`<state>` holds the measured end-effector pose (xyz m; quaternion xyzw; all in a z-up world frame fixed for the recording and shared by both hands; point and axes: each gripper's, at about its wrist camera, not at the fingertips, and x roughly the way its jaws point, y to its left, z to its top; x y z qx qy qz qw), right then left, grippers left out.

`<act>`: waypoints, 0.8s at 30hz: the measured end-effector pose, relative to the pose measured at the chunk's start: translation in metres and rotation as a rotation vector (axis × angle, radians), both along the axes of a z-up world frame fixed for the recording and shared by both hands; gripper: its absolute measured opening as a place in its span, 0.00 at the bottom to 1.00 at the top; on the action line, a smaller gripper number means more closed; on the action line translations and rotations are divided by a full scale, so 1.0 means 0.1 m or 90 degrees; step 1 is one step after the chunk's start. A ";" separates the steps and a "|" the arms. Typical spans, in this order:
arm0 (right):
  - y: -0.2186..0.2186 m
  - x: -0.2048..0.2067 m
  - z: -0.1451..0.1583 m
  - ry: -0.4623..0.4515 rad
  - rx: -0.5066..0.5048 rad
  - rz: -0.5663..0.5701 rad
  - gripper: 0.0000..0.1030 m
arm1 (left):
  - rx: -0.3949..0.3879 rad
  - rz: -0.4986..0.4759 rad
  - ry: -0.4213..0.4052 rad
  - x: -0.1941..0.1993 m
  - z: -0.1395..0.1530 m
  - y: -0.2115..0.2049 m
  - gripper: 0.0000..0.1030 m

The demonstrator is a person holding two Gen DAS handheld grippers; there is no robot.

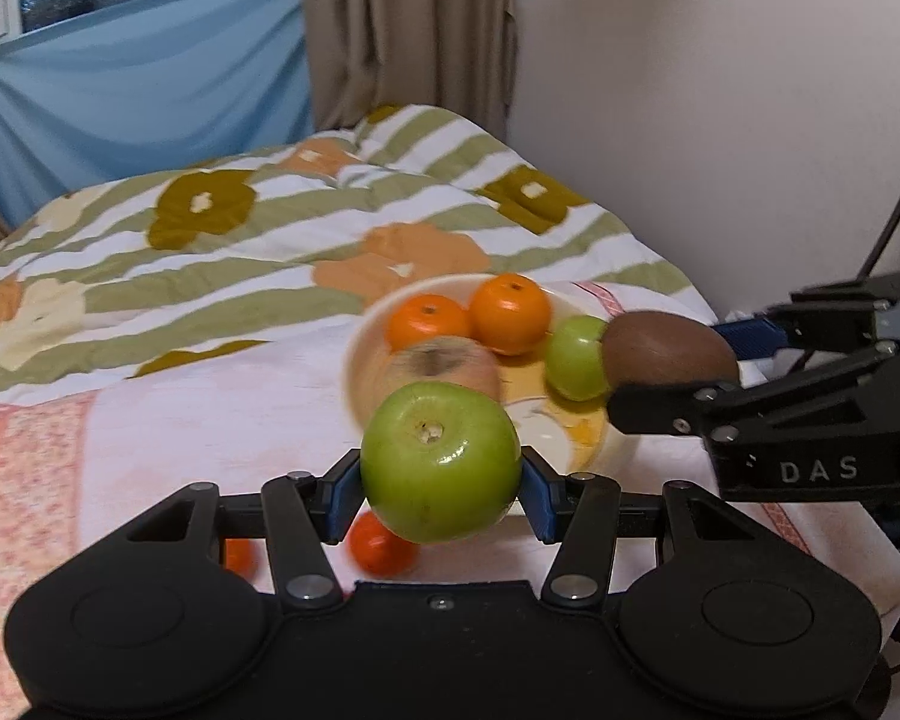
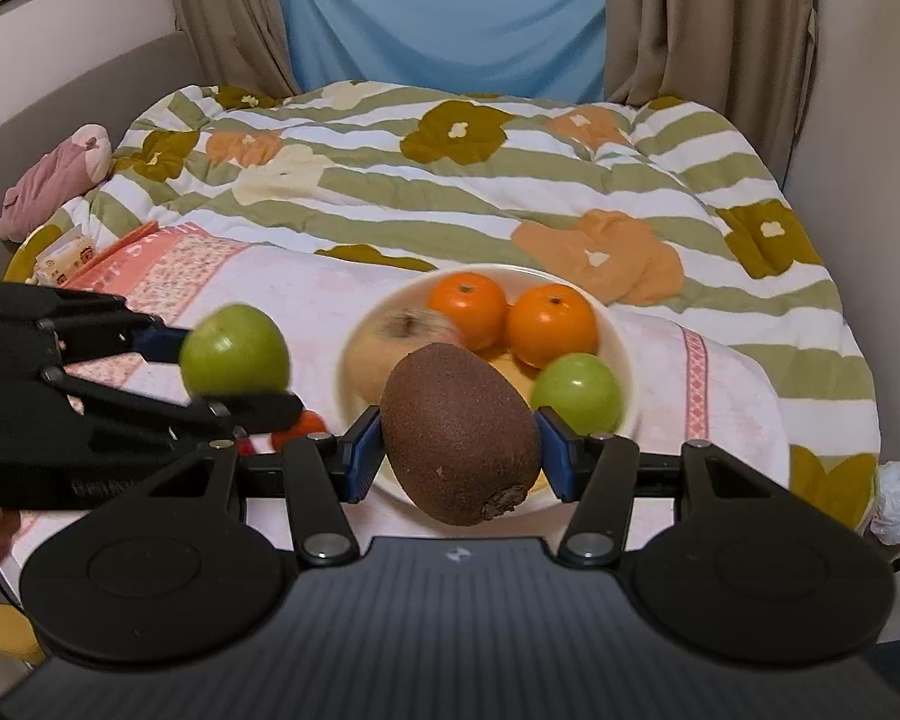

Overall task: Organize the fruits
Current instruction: 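Carry the green apple and kiwi into the cream bowl and release both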

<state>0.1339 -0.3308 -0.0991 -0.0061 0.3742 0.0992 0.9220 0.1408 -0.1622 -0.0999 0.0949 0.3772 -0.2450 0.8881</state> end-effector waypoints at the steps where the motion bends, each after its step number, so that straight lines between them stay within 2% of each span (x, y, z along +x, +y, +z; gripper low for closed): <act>1: -0.07 0.02 -0.02 0.002 0.001 0.001 0.66 | 0.003 -0.005 0.003 0.01 -0.04 -0.09 0.56; 9: -0.45 0.16 -0.18 0.015 0.008 0.006 0.66 | 0.023 -0.023 0.028 0.10 -0.32 -0.61 0.56; 21: -0.59 0.34 -0.23 0.010 0.023 0.040 0.66 | 0.057 -0.002 0.044 0.23 -0.47 -0.90 0.56; 23: -0.59 0.37 -0.23 0.008 0.024 0.045 0.66 | 0.057 0.002 0.033 0.22 -0.44 -0.89 0.60; 24: -0.59 0.39 -0.23 0.009 0.026 0.047 0.66 | 0.056 0.002 0.031 0.22 -0.43 -0.90 0.65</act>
